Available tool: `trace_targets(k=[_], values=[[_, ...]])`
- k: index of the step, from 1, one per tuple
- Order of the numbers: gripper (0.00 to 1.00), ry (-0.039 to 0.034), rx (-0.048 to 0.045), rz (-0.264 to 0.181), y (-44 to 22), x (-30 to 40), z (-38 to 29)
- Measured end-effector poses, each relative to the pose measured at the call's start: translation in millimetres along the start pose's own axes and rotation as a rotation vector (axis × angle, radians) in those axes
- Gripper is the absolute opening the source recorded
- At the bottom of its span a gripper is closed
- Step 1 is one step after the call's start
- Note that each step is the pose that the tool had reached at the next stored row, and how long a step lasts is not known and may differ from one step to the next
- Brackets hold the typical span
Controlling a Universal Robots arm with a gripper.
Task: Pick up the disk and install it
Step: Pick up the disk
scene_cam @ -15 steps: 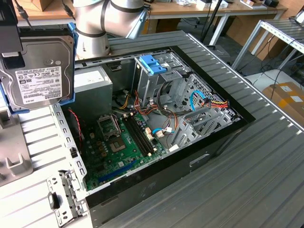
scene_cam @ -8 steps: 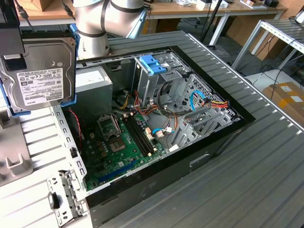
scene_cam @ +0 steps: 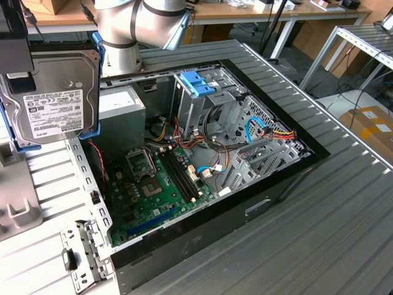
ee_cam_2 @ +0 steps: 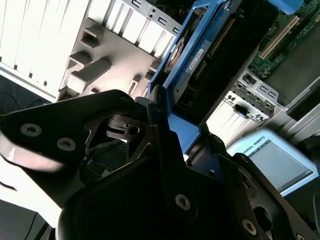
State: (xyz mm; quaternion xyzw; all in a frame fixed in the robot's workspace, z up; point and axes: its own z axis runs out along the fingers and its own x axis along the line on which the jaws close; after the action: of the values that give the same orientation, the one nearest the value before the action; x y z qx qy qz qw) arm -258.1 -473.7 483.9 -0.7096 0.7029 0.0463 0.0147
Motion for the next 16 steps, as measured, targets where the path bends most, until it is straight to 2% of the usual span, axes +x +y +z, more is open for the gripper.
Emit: trace_targets(k=[16], values=[[0.37, 0.0000, -0.0001, 0.000, -2.9, 11.1, -0.6]])
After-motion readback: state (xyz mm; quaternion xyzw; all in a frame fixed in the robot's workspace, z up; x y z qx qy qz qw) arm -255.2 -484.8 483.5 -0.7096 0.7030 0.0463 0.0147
